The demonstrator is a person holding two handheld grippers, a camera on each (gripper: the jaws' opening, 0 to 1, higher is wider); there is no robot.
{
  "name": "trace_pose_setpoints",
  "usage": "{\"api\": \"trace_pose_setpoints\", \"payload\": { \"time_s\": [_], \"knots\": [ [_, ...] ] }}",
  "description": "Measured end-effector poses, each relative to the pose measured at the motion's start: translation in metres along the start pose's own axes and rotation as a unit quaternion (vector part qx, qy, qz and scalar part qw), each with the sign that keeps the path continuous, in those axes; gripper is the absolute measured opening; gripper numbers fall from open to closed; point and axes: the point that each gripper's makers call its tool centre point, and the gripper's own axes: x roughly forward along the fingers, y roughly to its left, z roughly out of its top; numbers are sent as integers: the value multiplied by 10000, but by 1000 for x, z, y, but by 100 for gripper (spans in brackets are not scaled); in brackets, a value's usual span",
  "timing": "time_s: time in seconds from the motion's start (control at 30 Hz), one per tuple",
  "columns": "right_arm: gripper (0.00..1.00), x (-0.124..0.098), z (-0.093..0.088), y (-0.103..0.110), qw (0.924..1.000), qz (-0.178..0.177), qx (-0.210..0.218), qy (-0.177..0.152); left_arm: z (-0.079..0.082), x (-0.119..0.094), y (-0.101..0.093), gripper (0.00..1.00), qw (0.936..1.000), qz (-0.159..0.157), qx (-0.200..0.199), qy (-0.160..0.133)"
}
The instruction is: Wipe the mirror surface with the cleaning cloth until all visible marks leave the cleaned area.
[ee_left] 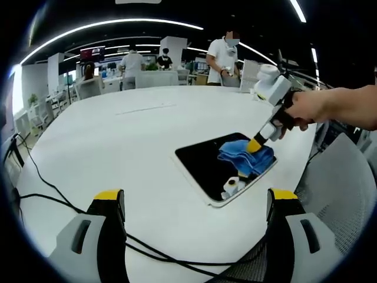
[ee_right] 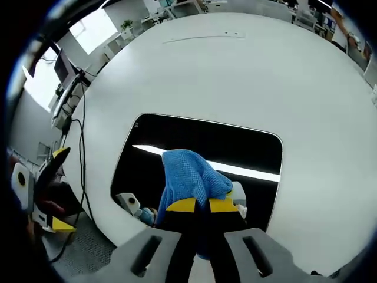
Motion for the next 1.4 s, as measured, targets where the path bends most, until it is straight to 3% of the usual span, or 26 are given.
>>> {"api": "trace_pose_setpoints", "payload": {
  "time_s": [0.8,1.4],
  "knots": [
    [0,-4,-24,11,9999,156,-19,-64,0,-1,0,99,10000,19,-20,20],
    [0,-9,-39,21,9997,205,-129,68,0,-1,0,99,10000,25,7,26]
  ]
}}
